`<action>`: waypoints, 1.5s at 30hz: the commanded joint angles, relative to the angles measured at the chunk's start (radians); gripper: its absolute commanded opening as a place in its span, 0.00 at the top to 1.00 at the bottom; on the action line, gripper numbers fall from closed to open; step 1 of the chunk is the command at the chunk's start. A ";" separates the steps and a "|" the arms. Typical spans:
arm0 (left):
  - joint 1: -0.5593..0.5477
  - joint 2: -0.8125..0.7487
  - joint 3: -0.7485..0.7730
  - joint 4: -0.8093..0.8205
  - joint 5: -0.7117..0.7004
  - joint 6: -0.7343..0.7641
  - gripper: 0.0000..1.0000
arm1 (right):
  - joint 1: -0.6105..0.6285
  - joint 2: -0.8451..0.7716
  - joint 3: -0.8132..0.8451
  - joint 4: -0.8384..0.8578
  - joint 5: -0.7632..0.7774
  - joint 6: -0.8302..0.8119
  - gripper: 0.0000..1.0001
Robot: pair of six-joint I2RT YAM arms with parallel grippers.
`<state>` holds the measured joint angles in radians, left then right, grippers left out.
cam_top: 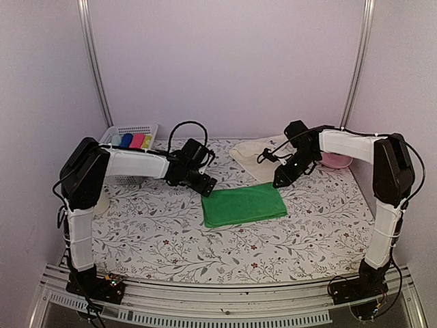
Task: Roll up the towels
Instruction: Smooth out the towel at the center of the board.
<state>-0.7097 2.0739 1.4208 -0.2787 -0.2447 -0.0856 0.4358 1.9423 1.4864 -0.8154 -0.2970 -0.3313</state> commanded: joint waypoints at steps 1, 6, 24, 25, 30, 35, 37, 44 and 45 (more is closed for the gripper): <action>-0.024 -0.095 -0.011 0.017 -0.004 0.004 0.03 | -0.006 0.017 0.126 0.012 0.005 0.050 0.80; -0.083 -0.143 -0.074 0.034 0.020 -0.010 0.17 | -0.005 0.118 0.197 0.024 0.006 0.075 0.91; -0.154 -0.086 -0.192 0.043 0.076 -0.054 0.31 | -0.075 0.271 0.145 0.116 0.118 0.160 0.97; -0.154 -0.081 -0.196 0.044 0.076 -0.055 0.30 | -0.075 0.277 0.141 0.116 0.119 0.158 0.97; -0.155 -0.095 -0.203 0.044 0.064 -0.060 0.26 | -0.075 0.244 0.143 0.126 0.121 0.156 0.96; -0.155 -0.097 -0.206 0.048 0.058 -0.059 0.26 | -0.068 0.132 0.122 0.175 0.056 0.148 0.94; -0.158 -0.097 -0.206 0.048 0.058 -0.059 0.26 | -0.052 0.100 0.112 0.186 0.014 0.133 0.94; -0.164 -0.098 -0.204 0.051 0.059 -0.063 0.25 | 0.016 0.109 0.112 0.195 -0.029 0.124 0.92; -0.166 -0.097 -0.203 0.051 0.060 -0.063 0.24 | 0.018 0.119 0.116 0.193 -0.024 0.126 0.92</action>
<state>-0.8608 1.9835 1.2217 -0.2432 -0.1879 -0.1432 0.4255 2.0426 1.6032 -0.6338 -0.2962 -0.1989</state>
